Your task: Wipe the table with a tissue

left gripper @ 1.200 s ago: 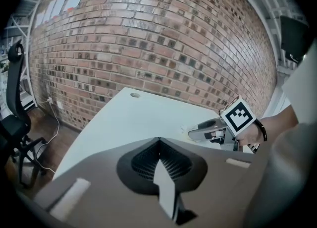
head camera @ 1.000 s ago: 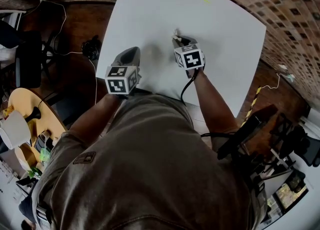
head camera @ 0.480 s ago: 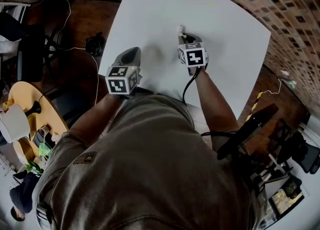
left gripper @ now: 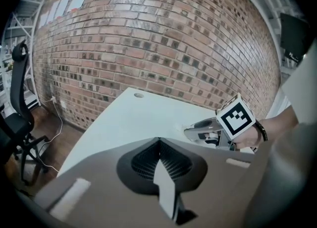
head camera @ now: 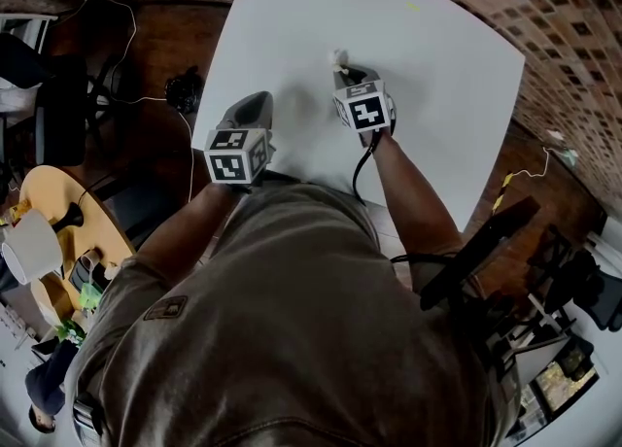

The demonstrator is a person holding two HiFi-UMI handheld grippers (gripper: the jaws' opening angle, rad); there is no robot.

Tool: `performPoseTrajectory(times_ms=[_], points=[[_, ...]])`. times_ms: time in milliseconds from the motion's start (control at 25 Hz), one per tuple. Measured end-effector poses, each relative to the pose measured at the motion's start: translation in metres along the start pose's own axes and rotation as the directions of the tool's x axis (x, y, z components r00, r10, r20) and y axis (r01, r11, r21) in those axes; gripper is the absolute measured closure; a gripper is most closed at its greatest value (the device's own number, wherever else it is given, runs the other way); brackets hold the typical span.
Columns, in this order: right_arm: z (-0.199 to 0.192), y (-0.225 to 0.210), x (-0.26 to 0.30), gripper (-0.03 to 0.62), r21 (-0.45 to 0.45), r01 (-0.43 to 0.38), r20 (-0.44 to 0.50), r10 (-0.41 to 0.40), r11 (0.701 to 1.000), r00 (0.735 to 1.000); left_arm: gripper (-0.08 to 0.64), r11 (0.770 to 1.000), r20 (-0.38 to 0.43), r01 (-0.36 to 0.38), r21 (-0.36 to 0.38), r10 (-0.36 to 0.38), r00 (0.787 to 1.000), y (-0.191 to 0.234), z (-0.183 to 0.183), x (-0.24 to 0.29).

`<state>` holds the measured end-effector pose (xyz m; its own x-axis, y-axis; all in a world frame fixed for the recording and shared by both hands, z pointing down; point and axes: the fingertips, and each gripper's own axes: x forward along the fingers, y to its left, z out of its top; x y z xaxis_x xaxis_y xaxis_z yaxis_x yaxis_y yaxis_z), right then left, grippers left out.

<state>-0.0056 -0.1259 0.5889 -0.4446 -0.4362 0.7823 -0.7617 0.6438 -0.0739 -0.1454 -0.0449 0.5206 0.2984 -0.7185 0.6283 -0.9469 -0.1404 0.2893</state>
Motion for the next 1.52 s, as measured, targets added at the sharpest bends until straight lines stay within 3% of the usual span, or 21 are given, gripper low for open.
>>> performPoseTrajectory(times_ms=[360,960,1520], points=[[-0.019,-0.001,-0.019,0.551,-0.018,-0.011,-0.035,0.01,1.0,0.999,0.558,0.999,-0.012,0.033,0.01,-0.033,0.999,-0.013,0.0,0.01],[-0.061,-0.048,-0.056,0.552,0.114,0.126,-0.061,-0.12,0.985,0.991,0.558,0.991,-0.036,0.116,0.06,-0.114,0.993,-0.036,0.007,0.028],[-0.025,-0.014,-0.024,0.552,0.055,0.057,-0.021,-0.056,0.997,0.998,0.558,0.998,-0.026,0.062,0.028,-0.062,0.998,-0.011,0.003,0.016]])
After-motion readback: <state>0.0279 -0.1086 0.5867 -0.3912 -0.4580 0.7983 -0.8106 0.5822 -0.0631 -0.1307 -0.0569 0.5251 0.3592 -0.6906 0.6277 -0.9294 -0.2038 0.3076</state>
